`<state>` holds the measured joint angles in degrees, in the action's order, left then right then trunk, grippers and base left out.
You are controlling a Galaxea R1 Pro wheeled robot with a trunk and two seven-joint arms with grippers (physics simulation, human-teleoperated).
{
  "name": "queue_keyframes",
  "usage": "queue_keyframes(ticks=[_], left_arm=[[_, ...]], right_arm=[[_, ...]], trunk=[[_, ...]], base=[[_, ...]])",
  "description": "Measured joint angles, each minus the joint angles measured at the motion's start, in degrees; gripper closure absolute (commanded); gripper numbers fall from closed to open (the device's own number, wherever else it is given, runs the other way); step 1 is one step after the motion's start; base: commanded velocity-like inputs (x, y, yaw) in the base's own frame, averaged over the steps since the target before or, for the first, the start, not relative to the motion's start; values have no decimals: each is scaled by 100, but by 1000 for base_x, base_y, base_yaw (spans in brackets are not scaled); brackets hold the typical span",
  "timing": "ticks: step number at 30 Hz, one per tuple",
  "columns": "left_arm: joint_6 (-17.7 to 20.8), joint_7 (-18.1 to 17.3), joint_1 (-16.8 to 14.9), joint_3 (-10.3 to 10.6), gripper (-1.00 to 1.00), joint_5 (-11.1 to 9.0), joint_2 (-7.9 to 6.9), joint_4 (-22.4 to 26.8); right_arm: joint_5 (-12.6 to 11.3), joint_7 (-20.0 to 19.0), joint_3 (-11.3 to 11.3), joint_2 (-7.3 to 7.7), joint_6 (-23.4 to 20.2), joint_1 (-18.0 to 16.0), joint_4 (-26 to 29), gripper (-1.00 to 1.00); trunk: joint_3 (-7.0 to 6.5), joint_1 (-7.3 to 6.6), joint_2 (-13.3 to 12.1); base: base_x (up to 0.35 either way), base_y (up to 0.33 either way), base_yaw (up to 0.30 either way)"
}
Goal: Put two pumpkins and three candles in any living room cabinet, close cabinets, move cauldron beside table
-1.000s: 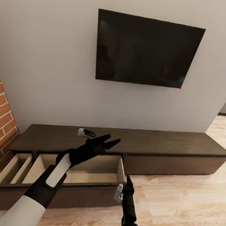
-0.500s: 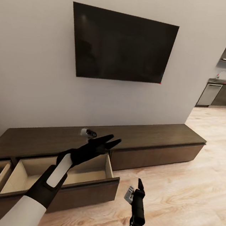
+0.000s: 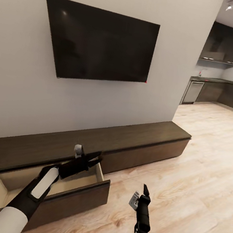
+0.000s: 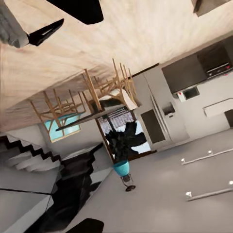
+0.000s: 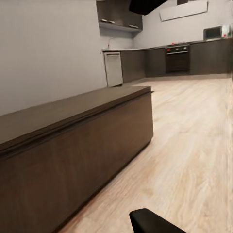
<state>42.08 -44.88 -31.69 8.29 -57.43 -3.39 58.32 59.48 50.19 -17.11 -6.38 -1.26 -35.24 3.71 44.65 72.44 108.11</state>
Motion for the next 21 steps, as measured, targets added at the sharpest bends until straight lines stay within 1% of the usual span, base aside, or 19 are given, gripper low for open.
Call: queue_keyframes(ticks=[2, 3, 4, 7, 8, 9, 10, 11, 12, 14, 15, 16, 17, 18, 19, 20, 21], left_arm=[[1, -2, 59, 4, -100, -3, -90, -71], [1, -6, 81, 5, -100, -3, -125, -85], [3, -9, 97, 7, -100, -4, -146, -82], [8, -15, 166, 20, -100, -2, -180, -77], [9, -22, 216, 29, -100, -2, -197, -73], [10, -24, 231, 32, -100, -4, -200, -74], [10, -31, 251, 35, -100, -5, -204, -71], [11, -61, 268, 41, -100, -9, -202, -65], [11, -106, 276, 45, -100, -12, -203, -50], [11, -215, 295, 48, -100, -11, -207, -48], [11, -240, 299, 48, -100, -10, -207, -53], [11, -276, 304, 49, -100, -8, -207, -64], [11, -305, 308, 60, -100, -2, -196, -74], [11, -312, 309, 73, -100, -1, -189, -76], [11, -324, 311, 207, -100, 2, -172, -76], [11, -331, 312, 351, -100, 0, -165, -66], [9, -338, 313, 561, -100, 0, -159, -48]], right_arm=[[-180, 0, 163, 6, 13, 0, -1, -100], [-376, -4, 271, 19, 24, 0, -2, -100], [-584, -6, 332, 50, 56, 0, 4, -100], [-1030, -10, 387, 124, 206, 0, 41, -100], [-1267, -16, 404, 153, 287, 0, 54, -100], [-1357, -18, 402, 159, 314, 0, 57, -100], [-1533, -21, 408, 167, 355, 0, 61, -100], [-1787, -24, 413, 174, 403, 0, 68, -100], [-1965, -25, 415, 176, 434, 0, 71, -100], [-2277, -26, 427, 181, 498, 0, 75, -100], [-2367, -26, 433, 181, 514, 0, 75, -100], [-2553, -27, 458, 181, 538, 0, 76, -100], [-2836, -31, 491, 181, 560, 0, 76, -100], [-2929, -32, 492, 181, 565, 0, 77, -100], [-3157, -36, 513, 204, 581, 0, 77, -100], [-3273, -42, 522, 257, 593, 0, 77, -100], [-3422, -53, 549, 369, 609, 0, 77, -100]], trunk=[[0, 0, 0], [0, 0, 0], [0, 0, 0], [0, 0, 0], [0, 0, 0], [0, 0, 0], [0, 0, 0], [0, 0, 0], [0, 0, 0], [0, 0, 0], [0, 0, 0], [0, 0, 0], [0, 0, 0], [0, 0, 0], [0, 0, 0], [0, 0, 0], [0, 0, 0]], base=[[0, 0, -285], [0, 0, -285], [0, 0, -285], [0, 0, -285], [0, 0, -285], [0, 0, -285], [0, 0, -285], [0, 0, -284], [0, 0, -284], [0, 0, -284], [0, 0, -284], [0, 0, -284], [0, 0, -284], [0, 0, -284], [0, 0, -284], [0, 0, -284], [0, 0, -284]])
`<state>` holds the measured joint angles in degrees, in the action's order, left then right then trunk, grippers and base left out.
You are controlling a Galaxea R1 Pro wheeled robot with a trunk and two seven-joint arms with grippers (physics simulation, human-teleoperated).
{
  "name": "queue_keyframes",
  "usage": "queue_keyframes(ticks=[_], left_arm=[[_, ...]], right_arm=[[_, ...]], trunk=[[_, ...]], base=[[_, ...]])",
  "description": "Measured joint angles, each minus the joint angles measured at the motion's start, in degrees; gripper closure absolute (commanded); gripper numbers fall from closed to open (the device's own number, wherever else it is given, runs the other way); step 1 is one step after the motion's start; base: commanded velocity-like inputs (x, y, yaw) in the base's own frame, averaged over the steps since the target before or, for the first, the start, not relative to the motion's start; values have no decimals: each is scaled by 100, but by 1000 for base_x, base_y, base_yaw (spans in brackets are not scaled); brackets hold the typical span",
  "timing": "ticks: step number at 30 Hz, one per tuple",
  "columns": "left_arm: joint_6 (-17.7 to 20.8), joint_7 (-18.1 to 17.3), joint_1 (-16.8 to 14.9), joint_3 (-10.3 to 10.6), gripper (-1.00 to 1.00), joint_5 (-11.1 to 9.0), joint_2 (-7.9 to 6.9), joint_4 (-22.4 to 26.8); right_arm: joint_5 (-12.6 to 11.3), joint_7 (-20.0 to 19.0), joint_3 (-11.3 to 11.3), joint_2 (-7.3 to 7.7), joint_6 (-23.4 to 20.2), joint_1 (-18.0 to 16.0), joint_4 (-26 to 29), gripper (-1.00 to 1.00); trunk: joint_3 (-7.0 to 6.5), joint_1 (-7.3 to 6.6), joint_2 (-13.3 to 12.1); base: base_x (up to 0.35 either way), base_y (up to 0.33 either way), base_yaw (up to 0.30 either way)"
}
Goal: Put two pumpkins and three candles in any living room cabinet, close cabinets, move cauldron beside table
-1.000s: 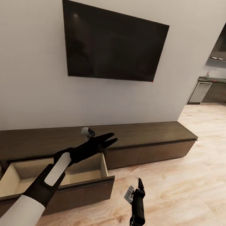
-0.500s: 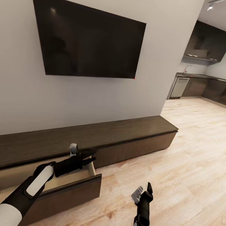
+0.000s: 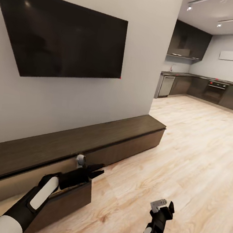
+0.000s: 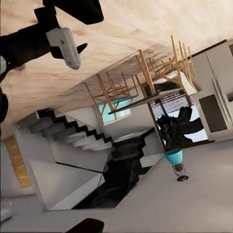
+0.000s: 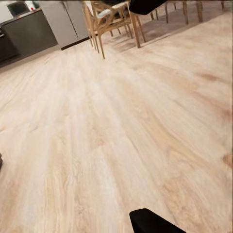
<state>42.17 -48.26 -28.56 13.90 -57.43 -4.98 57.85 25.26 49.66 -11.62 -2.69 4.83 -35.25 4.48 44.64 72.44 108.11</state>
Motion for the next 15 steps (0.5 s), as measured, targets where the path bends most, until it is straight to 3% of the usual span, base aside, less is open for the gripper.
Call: queue_keyframes(ticks=[4, 5, 8, 9, 11, 14, 15], left_arm=[[-5, 12, 0, 228, -100, -4, 37, 25], [-13, 26, 1, 279, -100, 3, 106, 26], [-15, 37, 0, 298, -100, 5, 128, 21], [-15, 43, 0, 301, -100, 8, 131, 11], [-16, 51, 0, 306, -100, 18, 136, -18], [-23, 101, 0, 313, -100, 55, 137, -34], [-23, 129, 0, 313, -100, 82, 137, -35]], right_arm=[[-467, -210, 52, 243, 308, 0, -68, -100], [-927, -561, 88, 496, 547, 0, -101, -100], [-1362, -1004, 74, 788, 621, 0, -112, -100], [-1567, -1226, 75, 890, 635, 2, -116, -100], [-2117, -2029, 80, 1205, 649, 18, -157, -100], [-2536, -3068, 64, 1414, 647, 24, -188, -100], [-2591, -3244, 63, 1435, 644, 25, -190, -100]], trunk=[[0, 0, 0], [0, 0, 0], [0, 0, 0], [0, 0, 0], [0, 0, 0], [0, 0, 0], [0, 0, 0]], base=[[0, 0, -284], [0, 0, -284], [0, 0, -284], [0, 0, -284], [0, 0, -284], [0, 0, -284], [0, 0, -281]])
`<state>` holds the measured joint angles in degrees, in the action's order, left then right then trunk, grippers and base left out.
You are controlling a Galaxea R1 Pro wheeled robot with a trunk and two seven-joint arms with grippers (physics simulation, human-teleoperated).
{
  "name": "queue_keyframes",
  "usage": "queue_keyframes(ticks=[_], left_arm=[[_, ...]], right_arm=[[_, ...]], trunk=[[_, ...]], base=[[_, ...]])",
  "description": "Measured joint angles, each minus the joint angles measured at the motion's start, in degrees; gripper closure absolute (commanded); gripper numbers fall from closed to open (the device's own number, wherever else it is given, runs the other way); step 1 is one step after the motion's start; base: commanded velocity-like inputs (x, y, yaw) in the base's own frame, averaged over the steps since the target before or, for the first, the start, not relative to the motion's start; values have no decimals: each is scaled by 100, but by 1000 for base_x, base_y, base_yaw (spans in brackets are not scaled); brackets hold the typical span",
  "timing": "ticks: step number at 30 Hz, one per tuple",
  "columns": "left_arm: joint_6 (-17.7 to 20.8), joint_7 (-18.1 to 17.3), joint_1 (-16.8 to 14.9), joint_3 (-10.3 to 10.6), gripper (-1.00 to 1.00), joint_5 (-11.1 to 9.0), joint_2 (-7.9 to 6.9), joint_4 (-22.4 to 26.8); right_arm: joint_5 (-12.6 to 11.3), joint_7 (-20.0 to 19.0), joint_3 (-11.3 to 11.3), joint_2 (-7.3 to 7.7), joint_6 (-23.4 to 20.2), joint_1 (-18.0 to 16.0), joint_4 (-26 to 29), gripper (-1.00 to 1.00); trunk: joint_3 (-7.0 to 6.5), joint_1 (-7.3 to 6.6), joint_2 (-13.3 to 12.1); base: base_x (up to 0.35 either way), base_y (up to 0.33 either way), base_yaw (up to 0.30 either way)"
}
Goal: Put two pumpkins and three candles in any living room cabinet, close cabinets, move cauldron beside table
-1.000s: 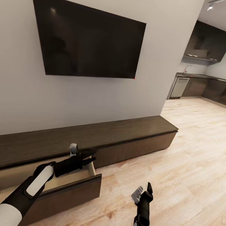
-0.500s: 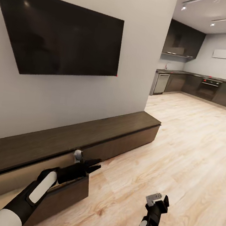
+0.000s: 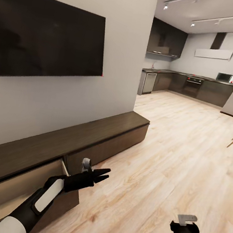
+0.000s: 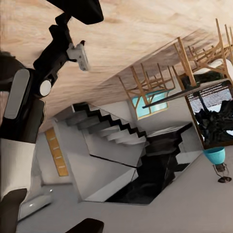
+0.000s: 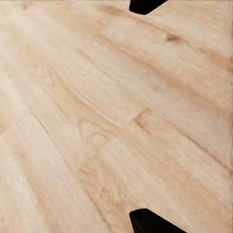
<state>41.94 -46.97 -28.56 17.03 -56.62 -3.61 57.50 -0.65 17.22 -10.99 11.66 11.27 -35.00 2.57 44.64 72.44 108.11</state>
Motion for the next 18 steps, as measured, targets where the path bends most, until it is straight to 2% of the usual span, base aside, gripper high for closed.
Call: queue_keyframes(ticks=[1, 3, 6, 8, 9, 10, 11, 16, 18], left_arm=[[-2, 114, 0, 1, -100, 118, 6, -1], [-4, 328, 0, 49, -100, 356, 93, -22], [-43, 659, 1, 346, -100, 783, 291, -374], [-202, 790, 1, 497, -100, 973, 427, -700], [-360, 841, 1, 537, -100, 1024, 482, -862], [-817, 920, 1, 584, -100, 1084, 543, -1171], [-945, 937, 0, 593, -100, 1087, 558, -1258], [-1147, 953, 0, 619, -100, 1096, 542, -1484], [-1170, 939, 0, 629, -100, 1099, 529, -1714]], right_arm=[[-121, -438, -1, 39, -5, 1, -5, -100], [-204, -826, -1, 61, -9, 1, -14, -100], [-245, -1039, 0, 64, -6, 2, -47, -100], [-254, -1083, 0, 64, 0, 2, -64, -100], [-256, -1095, 0, 64, 3, 2, -72, -100], [-259, -1109, -3, 57, 22, 2, -123, -100], [-259, -1111, -5, 50, 26, 2, -143, -100], [-258, -1115, -9, 31, 33, 2, -174, -100], [-252, -1116, -9, 30, 33, 2, -177, -100]], trunk=[[0, 0, 0], [0, 0, 0], [0, 0, 0], [0, 0, 0], [0, 0, 0], [1, 0, 0], [0, 0, 0], [0, 0, 0], [0, 0, 0]], base=[[0, 0, -279], [0, 0, -274], [0, 0, -271], [0, 0, -270], [0, 0, -269], [0, 0, -269], [0, 0, -269], [0, 0, -265], [0, 0, -255]])
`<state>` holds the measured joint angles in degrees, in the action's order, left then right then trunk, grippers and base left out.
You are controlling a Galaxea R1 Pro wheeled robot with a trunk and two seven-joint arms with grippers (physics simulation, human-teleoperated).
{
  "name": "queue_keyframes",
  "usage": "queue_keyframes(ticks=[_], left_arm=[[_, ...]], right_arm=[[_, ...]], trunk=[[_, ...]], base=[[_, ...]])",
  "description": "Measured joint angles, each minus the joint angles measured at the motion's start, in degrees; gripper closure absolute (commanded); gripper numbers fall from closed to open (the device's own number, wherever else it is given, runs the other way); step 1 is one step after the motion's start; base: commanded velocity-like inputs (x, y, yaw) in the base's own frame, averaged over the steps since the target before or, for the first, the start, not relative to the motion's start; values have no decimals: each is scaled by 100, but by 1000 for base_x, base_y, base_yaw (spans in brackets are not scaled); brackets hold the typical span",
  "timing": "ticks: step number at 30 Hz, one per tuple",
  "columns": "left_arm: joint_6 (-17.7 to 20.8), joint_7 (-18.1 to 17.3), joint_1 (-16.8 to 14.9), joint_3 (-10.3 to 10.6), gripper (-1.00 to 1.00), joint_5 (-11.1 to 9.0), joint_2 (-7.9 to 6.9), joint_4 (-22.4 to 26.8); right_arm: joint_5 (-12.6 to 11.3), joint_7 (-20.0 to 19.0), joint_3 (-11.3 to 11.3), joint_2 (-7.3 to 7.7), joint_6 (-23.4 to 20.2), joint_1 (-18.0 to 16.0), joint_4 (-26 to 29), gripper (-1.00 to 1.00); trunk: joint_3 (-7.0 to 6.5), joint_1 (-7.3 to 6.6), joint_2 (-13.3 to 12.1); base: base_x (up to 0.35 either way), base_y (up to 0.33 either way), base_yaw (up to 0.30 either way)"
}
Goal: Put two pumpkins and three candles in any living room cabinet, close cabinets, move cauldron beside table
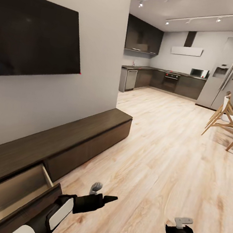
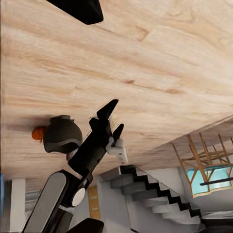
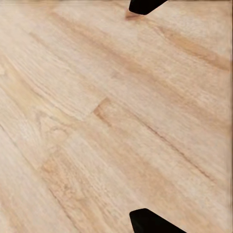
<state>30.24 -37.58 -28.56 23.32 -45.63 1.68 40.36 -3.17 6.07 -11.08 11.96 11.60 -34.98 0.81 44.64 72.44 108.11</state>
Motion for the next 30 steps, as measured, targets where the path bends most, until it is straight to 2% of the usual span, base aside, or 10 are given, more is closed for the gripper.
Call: queue_keyframes(ticks=[4, 8, 11, 30], left_arm=[[-92, -9, 0, 24, -100, 4, 12, -415], [-505, 2, 0, 31, -100, -3, 93, -688], [-654, 6, 0, 32, -100, 0, 129, -844], [-703, 24, 0, 32, -100, 1, 206, -1039]], right_arm=[[9, 0, 0, -6, 0, 8, -29, -100], [2, 0, 0, -2, 0, 9, -35, -100], [1, 0, 0, -1, 0, 9, -36, -100], [10, 0, 0, -1, 0, 9, -45, -100]], trunk=[[0, 0, 0], [0, 0, 0], [0, 0, 0], [0, 0, 0]], base=[[0, 0, -247], [0, 0, -233], [0, 0, -211], [0, 0, -157]])
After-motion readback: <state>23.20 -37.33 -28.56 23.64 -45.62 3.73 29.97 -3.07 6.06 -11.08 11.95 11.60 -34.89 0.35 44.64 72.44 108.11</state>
